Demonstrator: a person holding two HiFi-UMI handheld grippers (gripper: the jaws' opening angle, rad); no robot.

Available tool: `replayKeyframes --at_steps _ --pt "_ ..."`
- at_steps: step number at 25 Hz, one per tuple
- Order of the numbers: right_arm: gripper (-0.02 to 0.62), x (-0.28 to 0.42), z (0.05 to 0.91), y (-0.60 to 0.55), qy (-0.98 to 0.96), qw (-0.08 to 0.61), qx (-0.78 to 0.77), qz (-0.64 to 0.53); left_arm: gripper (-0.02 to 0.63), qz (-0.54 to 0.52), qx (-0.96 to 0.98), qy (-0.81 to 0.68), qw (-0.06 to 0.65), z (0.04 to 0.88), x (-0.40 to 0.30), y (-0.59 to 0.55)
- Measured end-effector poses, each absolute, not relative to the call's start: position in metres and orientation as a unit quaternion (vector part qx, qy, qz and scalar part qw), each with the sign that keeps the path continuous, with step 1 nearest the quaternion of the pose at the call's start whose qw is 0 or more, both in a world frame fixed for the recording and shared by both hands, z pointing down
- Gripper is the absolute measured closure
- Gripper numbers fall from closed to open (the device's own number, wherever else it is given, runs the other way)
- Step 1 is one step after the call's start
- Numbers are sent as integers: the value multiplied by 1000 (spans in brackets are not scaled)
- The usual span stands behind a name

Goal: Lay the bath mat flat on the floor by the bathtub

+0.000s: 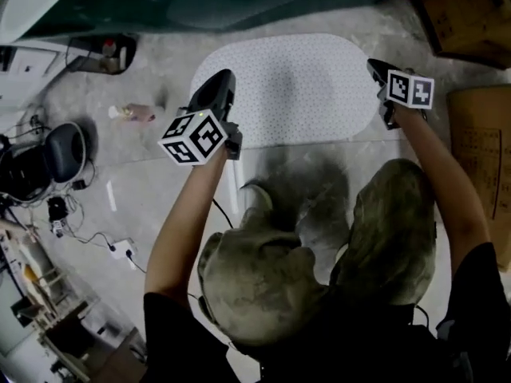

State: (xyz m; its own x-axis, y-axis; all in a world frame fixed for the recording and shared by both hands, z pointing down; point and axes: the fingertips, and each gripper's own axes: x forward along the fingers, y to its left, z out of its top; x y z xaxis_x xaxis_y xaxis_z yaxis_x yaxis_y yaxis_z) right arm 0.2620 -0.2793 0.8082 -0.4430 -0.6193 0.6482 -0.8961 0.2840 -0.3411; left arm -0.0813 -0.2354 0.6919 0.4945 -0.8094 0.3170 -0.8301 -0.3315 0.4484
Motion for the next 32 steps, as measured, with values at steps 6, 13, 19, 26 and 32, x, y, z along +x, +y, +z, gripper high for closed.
replayKeyframes --at_steps 6,13,19,26,32 --pt "571 224 755 -291 -789 187 502 301 575 22 835 -480 267 641 -63 -261" --pt "571 176 783 -152 -709 318 463 426 575 204 818 -433 318 672 -122 -185" --pt "571 188 684 -45 -644 397 447 477 575 215 770 -440 409 605 -157 -107" --pt "571 172 481 -19 -607 399 464 507 575 200 723 -452 482 447 -175 -38" --pt "571 117 383 -50 -643 398 443 481 575 185 698 -476 503 375 -210 -14"
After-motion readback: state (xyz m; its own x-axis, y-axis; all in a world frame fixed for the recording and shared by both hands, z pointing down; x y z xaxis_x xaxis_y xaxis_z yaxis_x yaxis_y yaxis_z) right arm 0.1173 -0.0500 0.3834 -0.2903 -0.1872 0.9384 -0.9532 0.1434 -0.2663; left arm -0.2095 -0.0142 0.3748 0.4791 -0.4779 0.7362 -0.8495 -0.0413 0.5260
